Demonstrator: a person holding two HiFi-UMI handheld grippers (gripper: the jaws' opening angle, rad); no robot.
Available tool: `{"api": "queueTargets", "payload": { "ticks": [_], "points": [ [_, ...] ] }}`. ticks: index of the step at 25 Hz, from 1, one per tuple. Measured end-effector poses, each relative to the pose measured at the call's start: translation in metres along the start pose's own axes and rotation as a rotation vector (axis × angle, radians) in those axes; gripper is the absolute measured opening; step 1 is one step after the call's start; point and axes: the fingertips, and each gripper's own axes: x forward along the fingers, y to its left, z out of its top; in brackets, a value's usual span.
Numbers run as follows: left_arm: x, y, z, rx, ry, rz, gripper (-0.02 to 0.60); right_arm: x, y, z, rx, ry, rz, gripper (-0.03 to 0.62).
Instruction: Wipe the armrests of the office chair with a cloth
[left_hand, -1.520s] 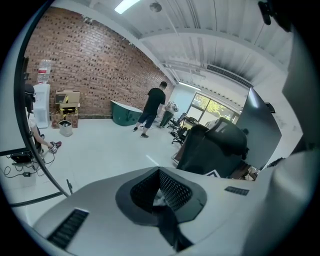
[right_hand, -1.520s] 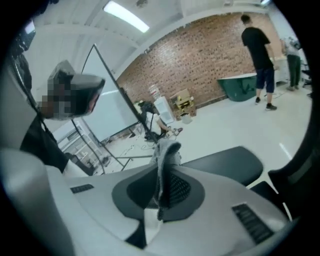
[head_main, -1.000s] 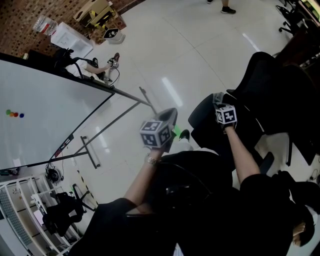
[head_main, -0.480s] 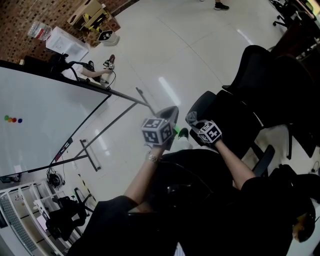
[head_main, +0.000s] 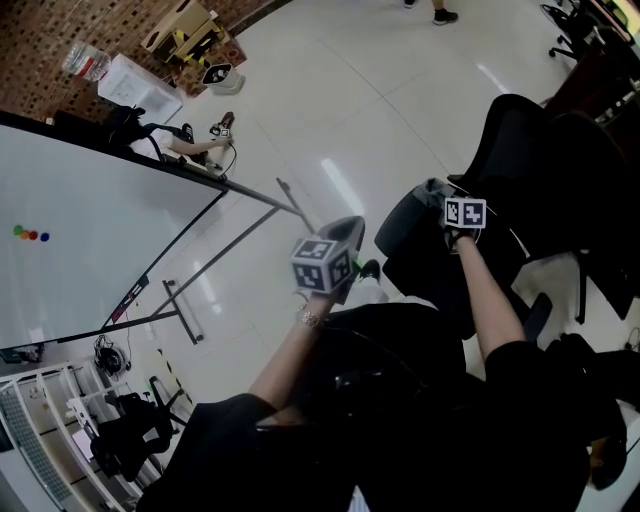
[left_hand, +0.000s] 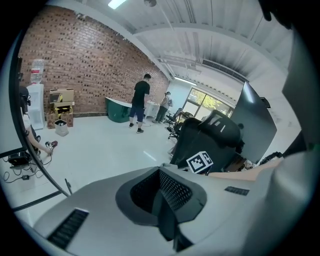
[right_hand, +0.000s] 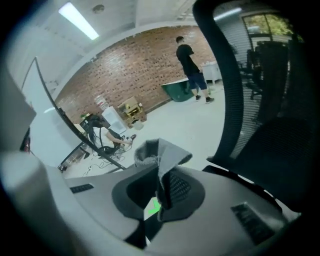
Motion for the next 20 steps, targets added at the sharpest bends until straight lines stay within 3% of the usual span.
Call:
{"api": "queueTargets", "payload": {
  "ticks": [3,12,15,20],
  "points": [
    [-0.002,0.001,-0.001,-0.005,0.001,0.013,0.000,0.009,0.000,-0.016,0.020,0.040,0.005,0.018],
    [0.000,0.002,-0.002,0.001,0.004,0.013,0.000,0.010,0.083,-0.069,0.105,0.040,0.168,0.018],
    [0.004,-0.004,-0.001,0.011,0.009,0.002,0.000,0.009,0.126,-0.095,0.045,0.124,0.297,0.018],
    [0.011,-0.022,-0.002,0.024,0.017,-0.015,0.000,0.001,0.180,-0.145,-0.174,0.283,0.441,0.018]
  ]
}}
